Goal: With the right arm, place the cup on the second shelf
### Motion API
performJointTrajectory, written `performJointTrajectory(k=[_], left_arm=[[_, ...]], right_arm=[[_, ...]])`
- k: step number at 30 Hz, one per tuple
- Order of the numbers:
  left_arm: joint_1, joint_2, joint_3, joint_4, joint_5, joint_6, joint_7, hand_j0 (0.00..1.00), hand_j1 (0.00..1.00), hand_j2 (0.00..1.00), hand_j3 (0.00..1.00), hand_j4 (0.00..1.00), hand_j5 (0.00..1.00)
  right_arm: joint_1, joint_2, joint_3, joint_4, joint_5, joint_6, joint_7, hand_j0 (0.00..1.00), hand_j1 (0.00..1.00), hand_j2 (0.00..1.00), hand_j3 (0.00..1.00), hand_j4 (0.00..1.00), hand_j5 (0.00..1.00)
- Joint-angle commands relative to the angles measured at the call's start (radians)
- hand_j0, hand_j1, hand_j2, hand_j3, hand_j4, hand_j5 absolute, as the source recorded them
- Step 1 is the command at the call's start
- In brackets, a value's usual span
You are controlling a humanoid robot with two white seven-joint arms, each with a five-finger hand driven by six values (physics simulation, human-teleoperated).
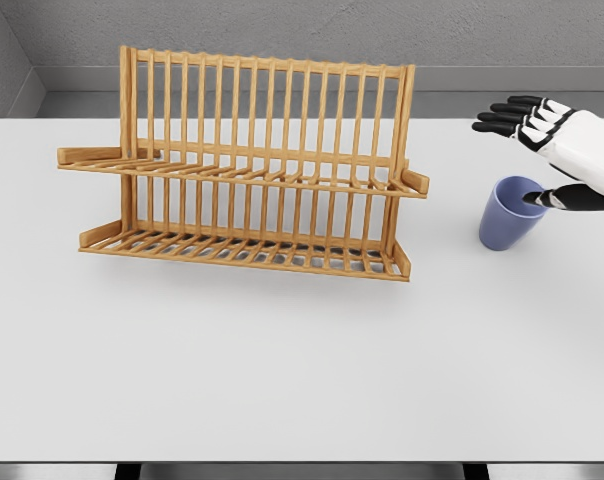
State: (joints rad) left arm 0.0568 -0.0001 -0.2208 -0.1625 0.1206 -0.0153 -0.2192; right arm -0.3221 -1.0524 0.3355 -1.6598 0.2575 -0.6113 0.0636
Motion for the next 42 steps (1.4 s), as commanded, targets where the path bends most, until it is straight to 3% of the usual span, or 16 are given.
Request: performJointTrajectory(k=[1,2,3,6,7,8,9,11,12,13,17,23,29,42], left_arm=[[0.0,0.0,0.001,0.0,0.001,0.0,0.0,1.0,1.0,1.0,1.0,1.0,1.0],[0.0,0.0,0.0,0.0,0.001,0.0,0.0,1.0,1.0,1.0,1.0,1.0,1.0],[0.0,0.0,0.0,0.0,0.001,0.0,0.0,1.0,1.0,1.0,1.0,1.0,1.0],[0.0,0.0,0.0,0.0,0.001,0.0,0.0,1.0,1.0,1.0,1.0,1.0,1.0],[0.0,0.0,0.0,0.0,0.001,0.0,0.0,1.0,1.0,1.0,1.0,1.0,1.0],[0.0,0.0,0.001,0.0,0.001,0.0,0.0,1.0,1.0,1.0,1.0,1.0,1.0],[0.0,0.0,0.0,0.0,0.001,0.0,0.0,1.0,1.0,1.0,1.0,1.0,1.0],[0.0,0.0,0.0,0.0,0.001,0.0,0.0,1.0,1.0,1.0,1.0,1.0,1.0],[0.0,0.0,0.0,0.0,0.001,0.0,0.0,1.0,1.0,1.0,1.0,1.0,1.0],[0.0,0.0,0.001,0.0,0.001,0.0,0.0,1.0,1.0,1.0,1.0,1.0,1.0],[0.0,0.0,0.0,0.0,0.001,0.0,0.0,1.0,1.0,1.0,1.0,1.0,1.0],[0.0,0.0,0.0,0.0,0.001,0.0,0.0,1.0,1.0,1.0,1.0,1.0,1.0],[0.0,0.0,0.001,0.0,0.001,0.0,-0.002,1.0,1.0,1.0,1.0,1.0,1.0],[0.0,0.0,0.0,0.0,0.001,0.0,0.0,1.0,1.0,1.0,1.0,1.0,1.0]], right_arm=[[0.0,-0.006,-0.001,-0.001,-0.009,0.0,-0.001,1.0,1.0,1.0,1.0,1.0,1.0],[-0.003,-0.026,-0.007,-0.003,-0.009,0.0,-0.005,1.0,1.0,1.0,1.0,1.0,1.0],[-0.005,-0.104,-0.007,-0.003,-0.017,0.0,-0.011,1.0,1.0,1.0,1.0,1.0,1.0],[0.012,-0.147,-0.007,0.002,-0.017,0.0,0.016,1.0,1.0,1.0,1.0,1.0,1.0],[0.0,-0.14,-0.012,0.005,-0.014,0.0,0.169,1.0,1.0,1.0,1.0,1.0,1.0],[-0.002,-0.132,-0.088,0.006,-0.02,0.0,0.388,1.0,1.0,1.0,1.0,1.0,1.0],[-0.002,-0.104,-0.15,0.011,-0.021,0.0,0.537,1.0,1.0,1.0,1.0,1.0,1.0],[-0.003,-0.084,-0.199,0.035,-0.021,0.0,0.547,1.0,1.0,1.0,1.0,1.0,1.0],[-0.009,-0.074,-0.199,0.084,-0.021,0.0,0.547,1.0,1.0,1.0,1.0,1.0,1.0],[-0.052,-0.018,-0.185,0.129,-0.02,0.0,0.547,1.0,1.0,1.0,1.0,1.0,1.0],[-0.242,0.045,0.086,0.247,-0.015,0.0,0.547,1.0,1.0,1.0,1.0,1.0,1.0],[-0.264,0.048,0.117,0.282,-0.011,0.0,0.547,1.0,1.0,1.0,1.0,1.0,1.0],[-0.313,0.103,0.184,0.387,-0.004,0.0,0.547,1.0,1.0,1.0,1.0,1.0,1.0],[-0.353,0.152,0.241,0.419,-0.004,0.0,0.547,1.0,1.0,1.0,1.0,1.0,1.0]])
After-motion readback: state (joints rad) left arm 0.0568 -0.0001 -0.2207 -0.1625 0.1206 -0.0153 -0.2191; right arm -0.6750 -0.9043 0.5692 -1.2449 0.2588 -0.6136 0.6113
